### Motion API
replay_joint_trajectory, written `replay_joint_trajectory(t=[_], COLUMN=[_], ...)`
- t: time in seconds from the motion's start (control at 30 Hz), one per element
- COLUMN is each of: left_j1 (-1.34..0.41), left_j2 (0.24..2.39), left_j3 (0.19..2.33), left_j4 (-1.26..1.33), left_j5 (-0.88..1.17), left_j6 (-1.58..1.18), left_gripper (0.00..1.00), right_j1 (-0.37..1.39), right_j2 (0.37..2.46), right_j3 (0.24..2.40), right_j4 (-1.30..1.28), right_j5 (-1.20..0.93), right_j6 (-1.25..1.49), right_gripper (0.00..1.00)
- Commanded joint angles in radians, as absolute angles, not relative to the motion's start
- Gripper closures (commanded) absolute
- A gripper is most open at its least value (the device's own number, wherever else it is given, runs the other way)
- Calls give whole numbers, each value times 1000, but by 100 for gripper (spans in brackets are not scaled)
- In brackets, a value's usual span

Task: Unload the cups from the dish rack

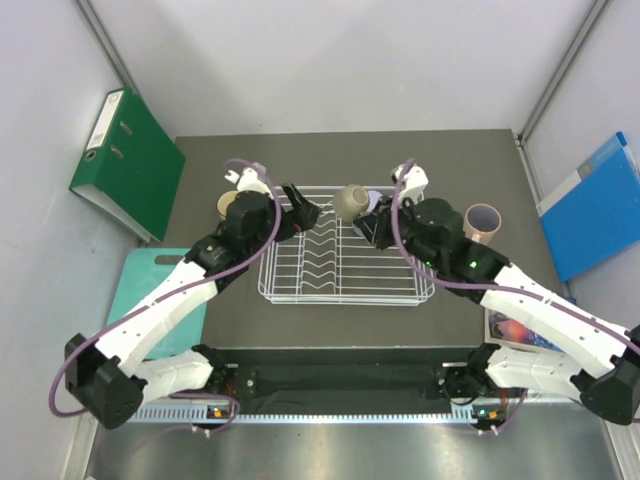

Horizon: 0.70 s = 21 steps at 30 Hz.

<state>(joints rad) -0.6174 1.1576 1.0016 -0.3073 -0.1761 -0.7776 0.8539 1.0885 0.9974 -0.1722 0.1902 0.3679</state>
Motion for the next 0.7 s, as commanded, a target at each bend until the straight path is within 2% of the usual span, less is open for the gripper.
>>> replay_joint_trajectory(t=[0.0,0.13,0.2,0.33,0.4,0.5,0.67], left_j1=[-581,-500,-489,-485,-483,-485,-502], left_j2=[1042,1046,1052,1118,1158,1230,1247], left_j3=[916,839,789,787,785,773,776], left_j4=[93,355,517,678,760,926,921], left_j5=[-57,161,195,319,412,495,523], left_j6=[-890,-1078,-1135,-1227,-1250,-1388,-1382], left_gripper=[1,2,3,7,9,14,15], right_j1=[793,636,598,511,502,502,503], right_j2=[1026,988,979,1017,1057,1071,1081], right_j3=[965,859,801,735,724,736,758], right_j4=[32,265,380,607,724,742,729], right_j5=[7,-314,-362,-552,-595,-607,-632], right_j6=[503,731,799,1001,1051,1058,1046], right_gripper=[100,100,100,100,100,100,100])
